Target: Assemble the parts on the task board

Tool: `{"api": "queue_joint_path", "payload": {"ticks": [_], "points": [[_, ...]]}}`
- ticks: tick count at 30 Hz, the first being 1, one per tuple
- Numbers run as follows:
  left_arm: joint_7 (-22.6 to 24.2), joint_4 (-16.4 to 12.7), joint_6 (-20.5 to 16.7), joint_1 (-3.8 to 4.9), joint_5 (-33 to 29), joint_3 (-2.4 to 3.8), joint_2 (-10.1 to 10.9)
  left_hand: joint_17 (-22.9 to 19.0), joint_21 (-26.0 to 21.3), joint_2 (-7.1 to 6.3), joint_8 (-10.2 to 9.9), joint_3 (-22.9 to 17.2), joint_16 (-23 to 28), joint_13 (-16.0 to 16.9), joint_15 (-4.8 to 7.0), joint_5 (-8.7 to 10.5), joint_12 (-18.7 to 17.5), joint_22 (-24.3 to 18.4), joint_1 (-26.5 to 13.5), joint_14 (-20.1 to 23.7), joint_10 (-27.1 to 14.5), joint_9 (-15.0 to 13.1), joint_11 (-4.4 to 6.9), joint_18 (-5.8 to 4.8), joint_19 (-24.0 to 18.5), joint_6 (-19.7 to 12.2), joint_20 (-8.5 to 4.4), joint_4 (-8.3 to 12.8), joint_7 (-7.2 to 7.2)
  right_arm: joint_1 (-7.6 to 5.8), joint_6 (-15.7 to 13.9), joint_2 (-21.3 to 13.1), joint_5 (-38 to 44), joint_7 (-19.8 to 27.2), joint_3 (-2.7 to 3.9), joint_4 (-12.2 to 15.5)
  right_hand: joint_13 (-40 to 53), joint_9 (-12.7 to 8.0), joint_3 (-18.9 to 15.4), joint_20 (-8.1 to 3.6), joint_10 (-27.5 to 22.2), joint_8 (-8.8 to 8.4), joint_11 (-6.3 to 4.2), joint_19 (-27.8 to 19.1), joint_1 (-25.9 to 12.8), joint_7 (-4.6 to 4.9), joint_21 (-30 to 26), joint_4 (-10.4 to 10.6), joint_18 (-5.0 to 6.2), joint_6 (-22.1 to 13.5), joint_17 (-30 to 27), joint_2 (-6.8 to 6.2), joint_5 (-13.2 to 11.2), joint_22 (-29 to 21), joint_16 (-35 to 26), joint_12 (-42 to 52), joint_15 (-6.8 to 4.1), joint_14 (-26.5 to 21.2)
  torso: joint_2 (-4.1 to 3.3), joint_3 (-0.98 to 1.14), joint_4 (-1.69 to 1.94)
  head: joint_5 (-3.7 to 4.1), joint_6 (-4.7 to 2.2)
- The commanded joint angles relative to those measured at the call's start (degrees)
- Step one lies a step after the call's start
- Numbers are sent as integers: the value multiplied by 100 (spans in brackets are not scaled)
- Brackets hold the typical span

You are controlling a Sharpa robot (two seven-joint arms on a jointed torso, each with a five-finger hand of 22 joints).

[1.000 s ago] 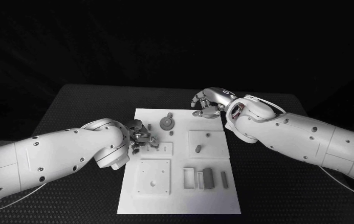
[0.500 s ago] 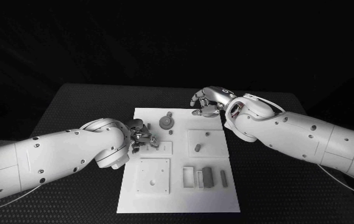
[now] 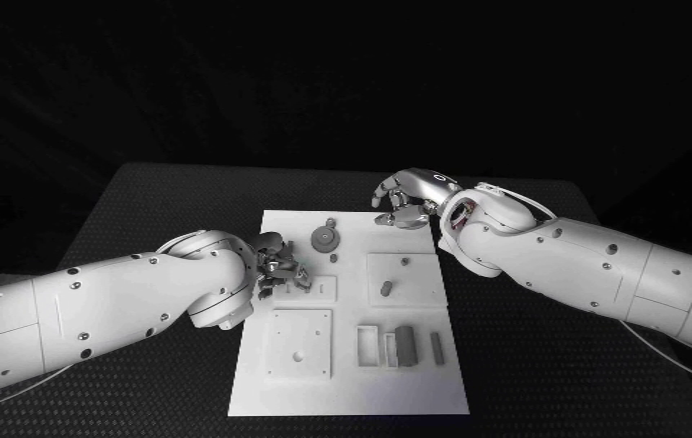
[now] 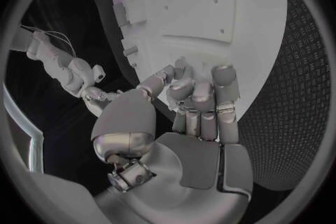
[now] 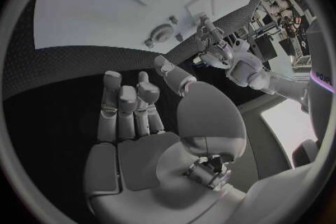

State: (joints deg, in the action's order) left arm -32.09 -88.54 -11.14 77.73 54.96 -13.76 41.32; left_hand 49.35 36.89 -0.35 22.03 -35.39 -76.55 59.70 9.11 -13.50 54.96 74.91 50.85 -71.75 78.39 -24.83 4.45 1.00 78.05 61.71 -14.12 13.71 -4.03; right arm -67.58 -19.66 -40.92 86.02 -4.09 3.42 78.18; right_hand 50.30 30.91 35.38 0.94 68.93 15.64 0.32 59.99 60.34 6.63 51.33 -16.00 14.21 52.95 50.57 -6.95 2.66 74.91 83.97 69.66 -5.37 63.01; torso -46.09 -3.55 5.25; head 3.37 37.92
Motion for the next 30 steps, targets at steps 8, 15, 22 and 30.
{"api": "queue_joint_path", "payload": {"ticks": [8,15,22,30], "points": [[2,13,172,-4,45,3,-50,-102,30,3,17,24,-101,-13,363,-353,-39,97,-127,-146,-152,-1845,246,122,126,802,-41,15,464,4,49,-12,9,-16,1,20,-8,-4,29,11,-34,-31,19,13,22,37,-36,-22,79,11,-7,-64,12,46,-21,-31,-14,-13,0,-2,4,-1,11],[-15,31,211,-4,45,3,-71,-121,29,-14,16,33,-117,-15,365,-370,-42,97,-163,-145,-143,-1849,249,119,130,814,-37,-8,467,4,35,-11,9,-14,1,22,-8,-5,32,10,-34,-32,19,12,31,37,-37,-31,79,10,-8,-73,12,47,-22,-32,-14,-13,0,-1,-2,1,4],[-42,55,260,-4,55,3,-76,-143,28,-25,12,45,-132,-17,366,-363,-46,96,-204,-142,-137,-1851,251,118,133,820,-34,-42,469,5,41,-12,9,-11,1,19,-8,-5,32,11,-34,-33,19,12,32,37,-37,-31,79,10,-8,-76,12,48,-22,-32,-14,-13,0,-3,-1,3,7],[-45,73,244,-13,251,3,-88,-170,25,-45,3,52,-146,-22,367,-328,-56,96,-233,-135,-135,-1852,252,121,132,821,-35,-71,470,7,30,-11,9,-7,1,19,-9,-5,32,12,-35,-34,20,12,29,38,-38,-29,79,10,-8,-76,12,48,-23,-32,-14,-14,1,-3,0,6,14]]}}
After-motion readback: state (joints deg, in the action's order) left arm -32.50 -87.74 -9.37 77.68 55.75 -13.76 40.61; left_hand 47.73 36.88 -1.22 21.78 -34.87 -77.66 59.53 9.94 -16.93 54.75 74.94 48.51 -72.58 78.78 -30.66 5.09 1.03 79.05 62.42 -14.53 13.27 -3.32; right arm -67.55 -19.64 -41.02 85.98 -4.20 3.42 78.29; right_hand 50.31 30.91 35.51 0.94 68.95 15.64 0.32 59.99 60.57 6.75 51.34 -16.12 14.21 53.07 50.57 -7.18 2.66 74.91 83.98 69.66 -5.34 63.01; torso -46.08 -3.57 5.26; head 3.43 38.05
